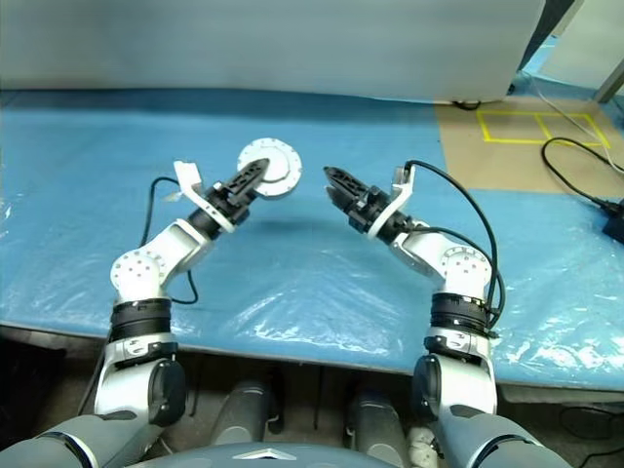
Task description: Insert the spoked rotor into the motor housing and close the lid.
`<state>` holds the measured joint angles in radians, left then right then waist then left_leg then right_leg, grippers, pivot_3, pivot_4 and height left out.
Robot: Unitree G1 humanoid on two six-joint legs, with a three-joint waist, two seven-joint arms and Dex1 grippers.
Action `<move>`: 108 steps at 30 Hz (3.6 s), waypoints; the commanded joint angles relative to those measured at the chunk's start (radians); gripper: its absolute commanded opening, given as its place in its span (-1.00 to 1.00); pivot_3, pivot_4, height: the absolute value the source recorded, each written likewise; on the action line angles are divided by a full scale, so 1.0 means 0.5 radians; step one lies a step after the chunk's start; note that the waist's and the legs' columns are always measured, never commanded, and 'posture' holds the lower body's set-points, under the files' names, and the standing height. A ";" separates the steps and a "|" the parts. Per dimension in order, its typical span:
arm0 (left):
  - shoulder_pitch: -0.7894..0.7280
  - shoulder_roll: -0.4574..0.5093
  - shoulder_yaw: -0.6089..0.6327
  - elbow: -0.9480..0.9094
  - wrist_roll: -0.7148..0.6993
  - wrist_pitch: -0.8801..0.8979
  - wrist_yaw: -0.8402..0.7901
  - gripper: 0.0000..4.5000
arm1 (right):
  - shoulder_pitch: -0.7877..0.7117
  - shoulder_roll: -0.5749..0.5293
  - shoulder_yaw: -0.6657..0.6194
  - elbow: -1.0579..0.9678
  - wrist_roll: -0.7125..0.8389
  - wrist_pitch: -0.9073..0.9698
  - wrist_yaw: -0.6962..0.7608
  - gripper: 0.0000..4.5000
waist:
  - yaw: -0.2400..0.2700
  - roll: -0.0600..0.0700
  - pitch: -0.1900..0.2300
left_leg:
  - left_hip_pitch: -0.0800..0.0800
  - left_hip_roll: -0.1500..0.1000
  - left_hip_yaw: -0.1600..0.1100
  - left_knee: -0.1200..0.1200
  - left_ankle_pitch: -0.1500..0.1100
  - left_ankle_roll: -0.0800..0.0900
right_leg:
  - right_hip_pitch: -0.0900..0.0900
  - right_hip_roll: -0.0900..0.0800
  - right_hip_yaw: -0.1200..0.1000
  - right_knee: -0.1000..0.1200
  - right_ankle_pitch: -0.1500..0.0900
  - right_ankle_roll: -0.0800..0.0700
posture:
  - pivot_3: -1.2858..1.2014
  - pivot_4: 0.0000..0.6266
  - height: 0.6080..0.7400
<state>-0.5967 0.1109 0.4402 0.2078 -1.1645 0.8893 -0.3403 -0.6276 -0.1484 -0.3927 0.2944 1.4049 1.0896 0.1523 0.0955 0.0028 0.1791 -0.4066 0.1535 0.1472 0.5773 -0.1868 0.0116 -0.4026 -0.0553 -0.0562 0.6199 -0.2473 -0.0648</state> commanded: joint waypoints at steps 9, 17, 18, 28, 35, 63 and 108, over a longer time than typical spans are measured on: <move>0.077 0.436 0.347 -0.099 0.023 -0.234 0.087 0.18 | -0.059 0.017 0.033 0.014 -0.081 0.022 0.106 0.35 | -0.050 -0.001 0.001 | 0.002 0.003 0.000 -0.001 0.000 0.000 | -0.001 0.003 0.000 0.001 -0.001 -0.002 | 0.03 -0.52 1.00; 0.077 0.781 0.338 0.342 0.434 -0.538 -0.041 0.18 | -0.095 0.036 0.087 0.063 -0.191 0.054 0.202 0.35 | -0.016 -0.004 0.001 | 0.000 0.002 -0.001 0.000 0.000 0.000 | 0.000 0.002 0.000 -0.002 0.000 0.000 | 0.03 -0.52 1.00; 0.042 0.807 0.332 0.451 0.494 -0.601 -0.063 0.18 | -0.105 0.034 0.092 0.072 -0.206 0.057 0.213 0.35 | -0.004 -0.004 0.001 | 0.000 0.001 -0.001 0.000 0.000 0.000 | 0.001 0.001 0.000 -0.002 0.000 0.000 | 0.03 -0.52 1.00; -0.214 0.892 0.214 1.357 0.979 -1.083 -0.262 0.18 | -0.092 0.017 0.093 0.028 -0.305 0.092 0.266 0.35 | 0.008 -0.014 0.000 | 0.002 0.002 -0.001 0.001 0.000 0.000 | 0.002 0.001 -0.001 0.000 0.000 -0.001 | 0.03 -0.52 1.00; -0.267 0.907 0.227 1.623 1.112 -1.222 -0.217 0.54 | -0.053 0.017 0.074 -0.010 -0.332 0.087 0.270 0.37 | 0.001 -0.014 0.000 | 0.009 0.001 0.000 0.001 0.000 -0.001 | 0.004 -0.003 -0.001 0.006 -0.001 -0.002 | 0.03 -0.52 1.00; -0.149 1.050 -0.232 0.348 1.034 -0.540 -0.872 0.99 | 0.066 -0.303 0.405 -0.268 -0.961 -0.295 0.812 0.37 | -0.002 -0.015 -0.001 | 0.007 -0.001 0.005 0.002 0.001 -0.001 | 0.004 -0.009 -0.003 0.007 -0.002 -0.005 | 0.03 -0.52 1.00; 0.284 0.611 -0.846 -0.075 1.544 -0.876 -0.950 0.99 | 0.259 -0.310 0.694 -0.219 -1.772 -0.994 1.120 0.37 | -0.050 -0.014 -0.001 | 0.008 0.004 0.003 0.008 0.004 0.011 | 0.005 -0.003 -0.002 0.009 -0.009 -0.018 | 0.03 -0.52 1.00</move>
<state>-0.4378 0.4104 -0.0038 0.1815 -0.3895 0.4645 -0.8127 -0.4836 -0.3048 -0.0285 0.1981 0.5206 0.6104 0.7118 0.0704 -0.0045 0.1788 -0.4027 0.1555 0.1488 0.5811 -0.1849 0.0171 -0.4001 -0.0570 -0.0572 0.6243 -0.2520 -0.0739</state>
